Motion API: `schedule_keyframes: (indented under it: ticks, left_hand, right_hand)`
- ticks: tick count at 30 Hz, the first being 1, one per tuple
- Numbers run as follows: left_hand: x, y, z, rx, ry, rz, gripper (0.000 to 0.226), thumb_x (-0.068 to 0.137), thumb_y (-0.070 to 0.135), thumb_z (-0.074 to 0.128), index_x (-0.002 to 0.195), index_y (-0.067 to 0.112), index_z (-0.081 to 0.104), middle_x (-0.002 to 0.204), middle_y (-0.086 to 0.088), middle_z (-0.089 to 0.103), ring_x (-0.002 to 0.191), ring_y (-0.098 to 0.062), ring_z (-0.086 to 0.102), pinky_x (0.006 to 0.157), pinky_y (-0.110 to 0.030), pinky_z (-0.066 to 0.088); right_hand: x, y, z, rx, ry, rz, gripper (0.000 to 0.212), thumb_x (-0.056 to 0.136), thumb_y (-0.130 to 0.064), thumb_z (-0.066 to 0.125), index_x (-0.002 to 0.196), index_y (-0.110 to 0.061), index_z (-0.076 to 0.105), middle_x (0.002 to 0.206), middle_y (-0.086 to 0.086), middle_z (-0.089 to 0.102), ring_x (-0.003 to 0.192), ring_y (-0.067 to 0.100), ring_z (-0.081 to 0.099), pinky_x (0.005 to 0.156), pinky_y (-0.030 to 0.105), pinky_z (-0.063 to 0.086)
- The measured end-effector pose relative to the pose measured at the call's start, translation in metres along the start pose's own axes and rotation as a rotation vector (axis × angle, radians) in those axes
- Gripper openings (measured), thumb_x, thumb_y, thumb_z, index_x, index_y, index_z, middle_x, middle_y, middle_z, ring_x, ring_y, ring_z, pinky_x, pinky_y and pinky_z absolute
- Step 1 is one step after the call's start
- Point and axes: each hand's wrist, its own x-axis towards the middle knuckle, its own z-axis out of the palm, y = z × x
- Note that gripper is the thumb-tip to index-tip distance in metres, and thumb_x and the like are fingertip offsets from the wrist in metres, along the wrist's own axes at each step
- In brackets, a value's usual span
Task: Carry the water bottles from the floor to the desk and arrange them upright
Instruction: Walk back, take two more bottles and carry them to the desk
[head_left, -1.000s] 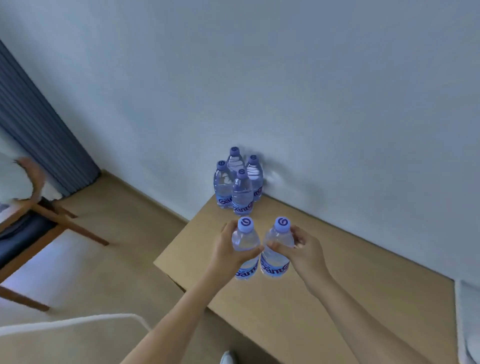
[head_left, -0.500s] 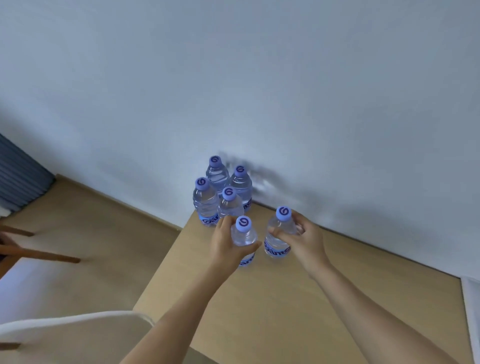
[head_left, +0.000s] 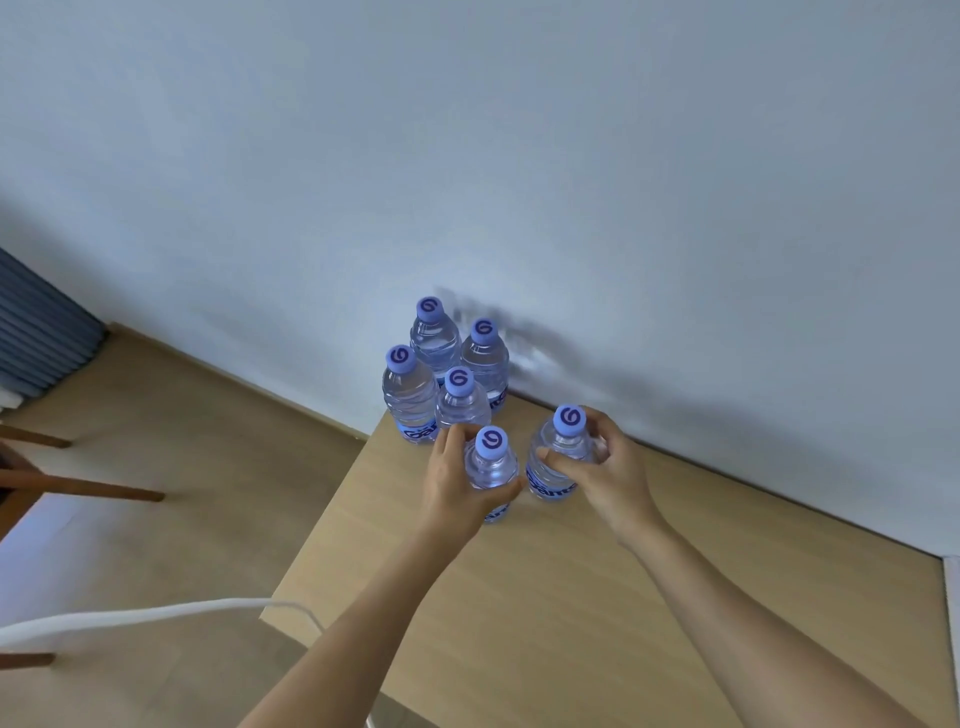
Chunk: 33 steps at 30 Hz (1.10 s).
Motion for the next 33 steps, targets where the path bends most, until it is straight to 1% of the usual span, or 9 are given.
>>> schedule_keyframes:
  ticks: [5,9,11,13,18,23,26,29,33]
  left_hand:
    - [-0.004,-0.002,0.0,0.012,-0.011,-0.005,0.058,0.048,0.046,0.081,0.095,0.04,0.046,0.1,0.008,0.052,0.093,0.001,0.051,0.075,-0.006,0.041]
    - [-0.011,-0.003,-0.001,-0.01,0.001,-0.024,0.064,0.046,0.047,0.082,0.1,0.03,0.05,0.101,0.004,0.053,0.091,-0.001,0.052,0.074,-0.009,0.043]
    - [-0.014,0.0,-0.003,-0.012,-0.01,-0.013,0.064,0.05,0.04,0.086,0.101,0.031,0.05,0.102,0.006,0.053,0.094,-0.001,0.051,0.076,-0.01,0.042]
    - [-0.017,0.002,-0.004,-0.006,-0.019,0.005,0.066,0.054,0.027,0.091,0.104,0.033,0.049,0.103,0.01,0.052,0.098,-0.004,0.05,0.08,-0.012,0.041]
    - [-0.038,0.007,-0.012,0.003,0.032,-0.004,0.078,0.06,0.026,0.091,0.124,0.024,0.047,0.119,0.01,0.049,0.106,0.002,0.046,0.087,-0.008,0.035]
    - [-0.076,0.0,-0.023,0.033,0.111,-0.094,0.086,0.066,0.031,0.087,0.135,0.02,0.037,0.126,0.011,0.037,0.117,-0.01,0.041,0.092,-0.028,0.037]
    - [-0.109,-0.002,-0.022,0.031,0.028,-0.1,0.082,0.069,0.034,0.085,0.133,0.018,0.037,0.126,0.008,0.038,0.12,-0.016,0.043,0.095,-0.035,0.042]
    - [-0.147,0.006,-0.013,0.024,-0.137,-0.036,0.07,0.072,0.033,0.082,0.127,0.02,0.042,0.121,0.011,0.039,0.118,-0.017,0.045,0.091,-0.031,0.038]
    - [-0.2,0.035,0.014,0.051,-0.383,0.082,0.062,0.077,0.034,0.079,0.128,0.019,0.045,0.128,0.008,0.045,0.118,-0.013,0.046,0.091,-0.028,0.038]
  right_hand:
    - [-0.004,0.006,-0.002,-0.014,-0.004,-0.023,0.047,0.06,-0.02,0.08,0.097,-0.041,0.059,0.095,-0.014,0.07,0.087,0.004,0.068,0.073,0.018,0.051]
    - [-0.004,0.007,-0.003,-0.016,-0.028,-0.003,0.058,0.067,-0.011,0.085,0.11,-0.036,0.056,0.102,-0.013,0.068,0.091,0.0,0.065,0.082,0.026,0.053]
    - [-0.007,0.006,-0.005,-0.03,-0.034,0.013,0.07,0.067,-0.011,0.087,0.122,-0.034,0.051,0.115,-0.014,0.064,0.1,-0.005,0.06,0.089,0.022,0.049]
    - [-0.011,0.006,-0.009,-0.061,-0.028,0.027,0.082,0.068,-0.016,0.087,0.134,-0.033,0.043,0.129,-0.011,0.056,0.116,0.0,0.052,0.09,0.014,0.04]
    - [-0.041,0.009,-0.018,-0.041,0.047,0.055,0.092,0.068,-0.023,0.088,0.143,-0.031,0.035,0.142,-0.004,0.046,0.134,0.011,0.041,0.101,0.026,0.033]
    - [-0.105,0.018,-0.02,-0.007,0.16,0.078,0.089,0.071,-0.02,0.085,0.145,-0.025,0.035,0.144,0.004,0.046,0.132,0.013,0.043,0.097,0.025,0.036]
    - [-0.159,0.028,-0.023,0.038,0.237,0.102,0.082,0.073,-0.018,0.084,0.142,-0.023,0.039,0.14,0.005,0.049,0.128,0.013,0.046,0.102,0.026,0.038]
    - [-0.217,0.039,-0.031,0.081,0.304,0.136,0.074,0.075,-0.022,0.082,0.137,-0.028,0.042,0.136,0.001,0.052,0.124,0.011,0.049,0.1,0.029,0.041]
    - [-0.302,0.055,-0.058,0.14,0.427,0.166,0.067,0.076,-0.027,0.082,0.131,-0.037,0.044,0.132,-0.003,0.053,0.123,0.012,0.051,0.098,0.03,0.043]
